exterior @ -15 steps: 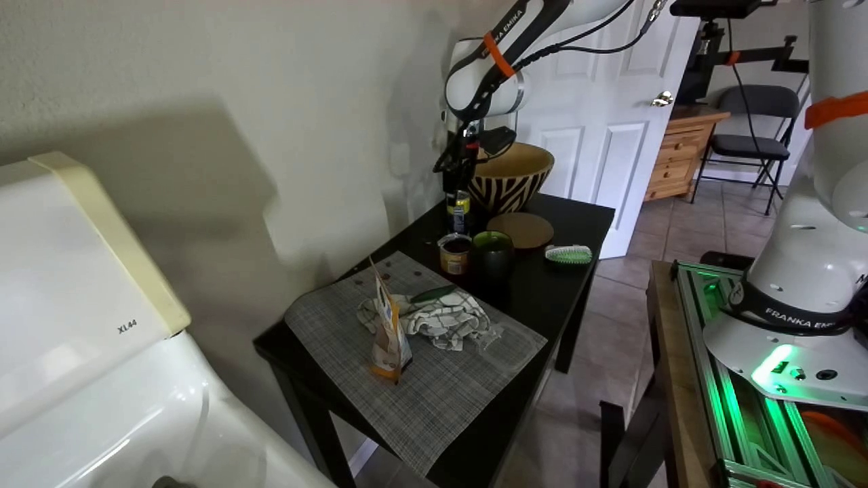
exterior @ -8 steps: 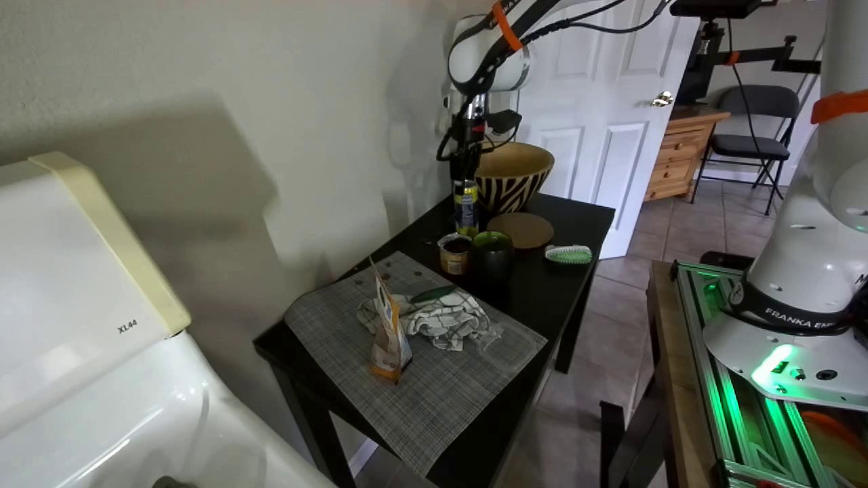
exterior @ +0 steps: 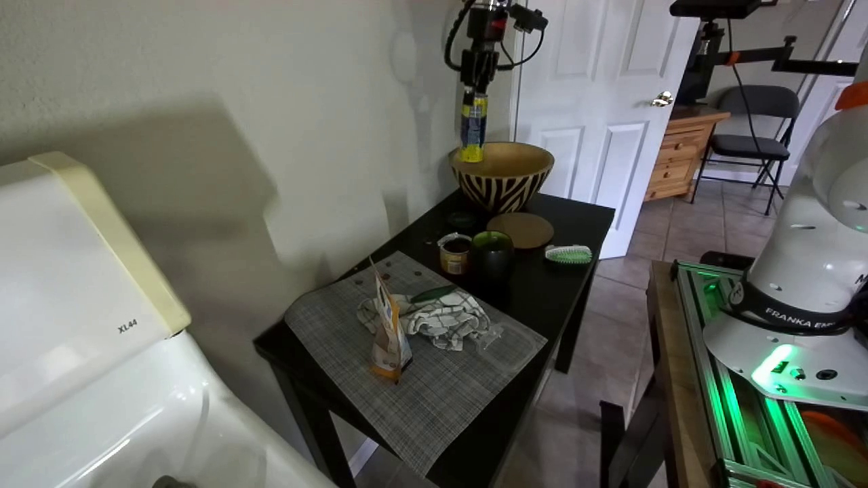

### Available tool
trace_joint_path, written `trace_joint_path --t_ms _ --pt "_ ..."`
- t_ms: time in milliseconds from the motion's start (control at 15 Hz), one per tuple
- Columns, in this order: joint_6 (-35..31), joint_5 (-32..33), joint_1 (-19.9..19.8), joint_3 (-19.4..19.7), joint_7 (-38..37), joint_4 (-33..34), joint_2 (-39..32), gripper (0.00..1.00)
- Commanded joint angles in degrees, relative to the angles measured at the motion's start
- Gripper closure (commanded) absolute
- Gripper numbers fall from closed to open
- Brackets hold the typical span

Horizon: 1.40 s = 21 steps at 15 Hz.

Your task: Move the object to the bowl

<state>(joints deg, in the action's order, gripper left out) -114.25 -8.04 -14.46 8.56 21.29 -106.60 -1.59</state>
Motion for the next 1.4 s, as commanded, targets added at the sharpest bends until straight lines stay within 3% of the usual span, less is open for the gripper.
trace_joint_path --t_ms 0,333,667,867,1133,1333 --pt "5.8 -1.5 -1.0 3.4 -4.8 11.8 -4.5 0.62" --pt "8.2 -3.7 -5.2 7.2 -9.8 22.0 -14.5 0.62" --pt "5.9 -7.6 -10.5 6.4 -13.2 27.7 -25.2 0.62" --pt "2.4 -10.1 -11.8 4.7 -14.2 28.4 -29.4 0.62" --pt "-5.0 -10.5 -11.8 3.6 -15.9 25.2 -30.1 0.62" --pt "-7.0 -8.8 -11.5 4.2 -18.1 24.1 -30.3 0.62"
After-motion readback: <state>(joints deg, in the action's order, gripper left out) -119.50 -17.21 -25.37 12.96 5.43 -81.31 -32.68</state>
